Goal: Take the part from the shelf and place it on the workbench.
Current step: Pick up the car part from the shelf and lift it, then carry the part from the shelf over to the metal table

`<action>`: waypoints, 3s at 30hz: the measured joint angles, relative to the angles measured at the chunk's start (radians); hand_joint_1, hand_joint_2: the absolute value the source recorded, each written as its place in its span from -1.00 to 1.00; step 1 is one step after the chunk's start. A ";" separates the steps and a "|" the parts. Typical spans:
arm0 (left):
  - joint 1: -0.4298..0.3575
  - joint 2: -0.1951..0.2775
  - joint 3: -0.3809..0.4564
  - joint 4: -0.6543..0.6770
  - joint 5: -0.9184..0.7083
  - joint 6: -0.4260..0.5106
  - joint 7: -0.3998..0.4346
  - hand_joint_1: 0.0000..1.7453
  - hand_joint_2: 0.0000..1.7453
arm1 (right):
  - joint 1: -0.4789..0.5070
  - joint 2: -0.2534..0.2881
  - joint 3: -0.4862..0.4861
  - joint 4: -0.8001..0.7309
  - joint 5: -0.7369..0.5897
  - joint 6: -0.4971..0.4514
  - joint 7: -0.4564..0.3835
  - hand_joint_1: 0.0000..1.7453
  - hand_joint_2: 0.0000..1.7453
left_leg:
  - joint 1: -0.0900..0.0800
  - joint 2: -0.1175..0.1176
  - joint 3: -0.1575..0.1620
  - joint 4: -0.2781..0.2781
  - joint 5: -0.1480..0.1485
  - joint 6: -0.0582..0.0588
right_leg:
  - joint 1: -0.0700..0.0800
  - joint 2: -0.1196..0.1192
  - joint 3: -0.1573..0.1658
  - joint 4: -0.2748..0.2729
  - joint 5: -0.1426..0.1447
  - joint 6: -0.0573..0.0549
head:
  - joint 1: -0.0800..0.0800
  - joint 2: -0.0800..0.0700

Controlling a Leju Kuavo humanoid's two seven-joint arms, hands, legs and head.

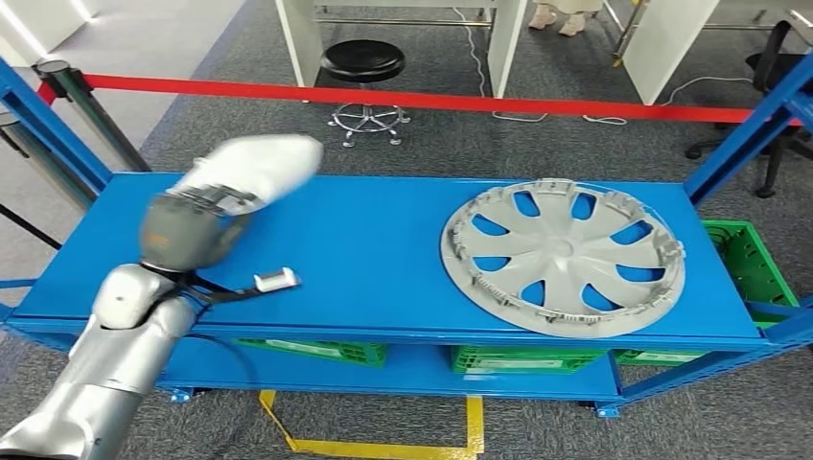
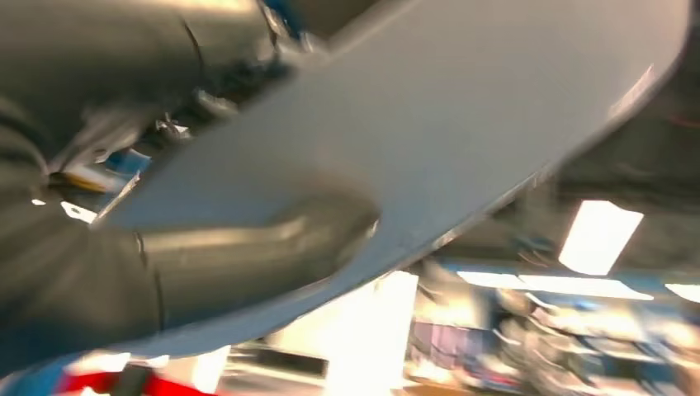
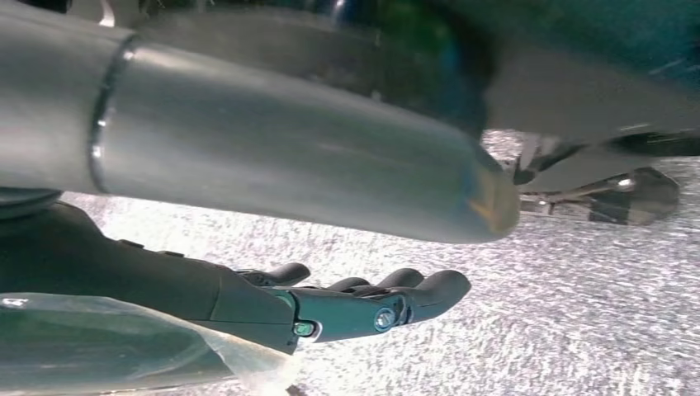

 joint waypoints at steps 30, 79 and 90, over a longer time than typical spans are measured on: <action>0.520 -0.109 -0.138 -0.756 0.737 -0.002 -0.125 1.00 1.00 | 0.003 -0.003 -0.025 -0.001 0.027 -0.042 0.017 -1.00 -1.00 | 0.009 -0.002 -0.092 0.004 0.081 0.004 | -0.003 -0.007 0.102 0.036 -0.097 0.014 | -0.001 0.000; 0.850 -0.158 -0.086 -0.830 0.613 0.000 -0.052 1.00 1.00 | -0.015 -0.020 0.001 -0.016 0.181 -0.294 -0.206 -1.00 -1.00 | 0.002 -0.008 0.107 0.009 -0.064 -0.007 | 0.010 -0.026 0.045 -0.068 0.011 -0.020 | -0.003 0.000; 0.844 -0.145 -0.042 -0.844 0.724 0.000 -0.048 1.00 1.00 | 0.001 -0.016 -0.050 -0.011 0.157 -0.211 -0.110 -1.00 -1.00 | 0.007 0.006 -0.017 -0.034 0.032 0.012 | 0.001 -0.010 0.001 0.187 -0.112 0.025 | 0.005 0.000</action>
